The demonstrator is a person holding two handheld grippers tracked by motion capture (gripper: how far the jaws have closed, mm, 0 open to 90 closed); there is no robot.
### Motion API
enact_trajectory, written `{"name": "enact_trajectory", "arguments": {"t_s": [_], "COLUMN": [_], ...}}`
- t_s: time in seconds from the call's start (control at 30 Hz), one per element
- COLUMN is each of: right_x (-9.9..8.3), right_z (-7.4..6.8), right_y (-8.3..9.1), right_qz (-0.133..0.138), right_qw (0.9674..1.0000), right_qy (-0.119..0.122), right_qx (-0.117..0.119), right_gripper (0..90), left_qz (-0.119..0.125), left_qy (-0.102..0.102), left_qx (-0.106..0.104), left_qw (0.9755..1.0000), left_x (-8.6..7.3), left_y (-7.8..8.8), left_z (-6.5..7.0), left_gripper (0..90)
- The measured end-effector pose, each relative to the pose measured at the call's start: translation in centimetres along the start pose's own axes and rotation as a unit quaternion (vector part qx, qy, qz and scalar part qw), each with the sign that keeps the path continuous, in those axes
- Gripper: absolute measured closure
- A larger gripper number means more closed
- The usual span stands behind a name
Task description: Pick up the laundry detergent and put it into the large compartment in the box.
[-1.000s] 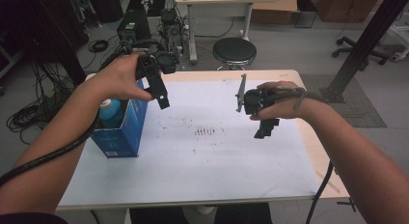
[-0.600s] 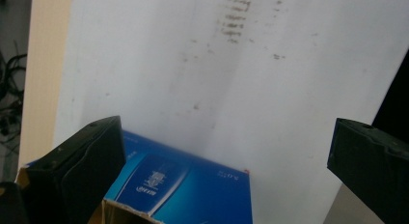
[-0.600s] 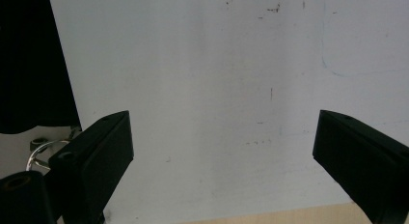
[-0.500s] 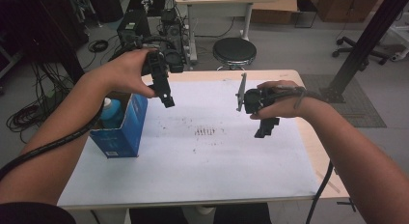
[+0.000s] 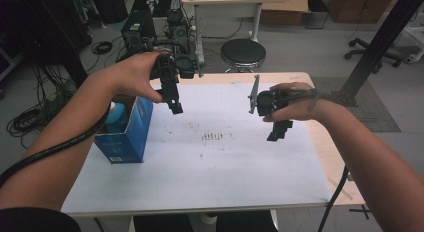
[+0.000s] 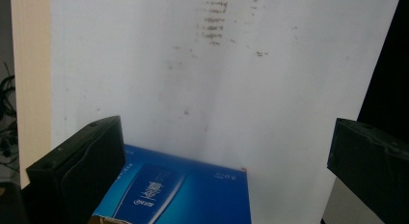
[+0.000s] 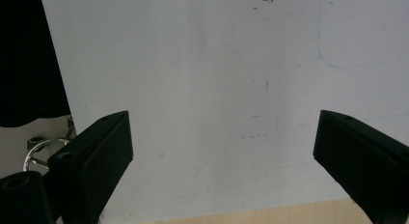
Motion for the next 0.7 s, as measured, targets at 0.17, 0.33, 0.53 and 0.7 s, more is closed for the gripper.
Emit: {"name": "enact_trajectory", "arguments": {"t_s": [0.17,0.33,0.53,0.7], "right_x": [-0.12,0.04,-0.04,-0.04], "right_z": [0.27,0.16,0.03,-0.08], "right_y": [-0.01,-0.04,0.08,0.12], "right_qz": [0.001,-0.001,-0.002,-0.001], "right_qw": [1.0000,1.0000,1.0000,1.0000], "right_qy": [-0.002,0.002,0.000,0.000], "right_qx": [0.001,0.000,-0.002,-0.003], "right_gripper": [6.6,6.6,6.6,6.6], "left_qz": [0.003,0.004,0.005,0.003], "left_qy": [0.003,0.005,0.005,0.005], "left_qx": [-0.001,0.001,0.003,0.003], "left_qw": [1.0000,1.0000,1.0000,1.0000], "left_x": [0.13,0.19,0.18,0.14], "left_y": [-0.05,-0.10,0.04,0.04], "left_z": [-0.09,-0.11,-0.01,0.10], "left_gripper": [0.2,0.2,0.2,0.2]}}
Point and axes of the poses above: each handheld gripper's, and its own axes: y roughly backward along the jaws, x roughly out of its top, z roughly to its right, the point moved 5 cm from there along -y, roughly forward along the jaws
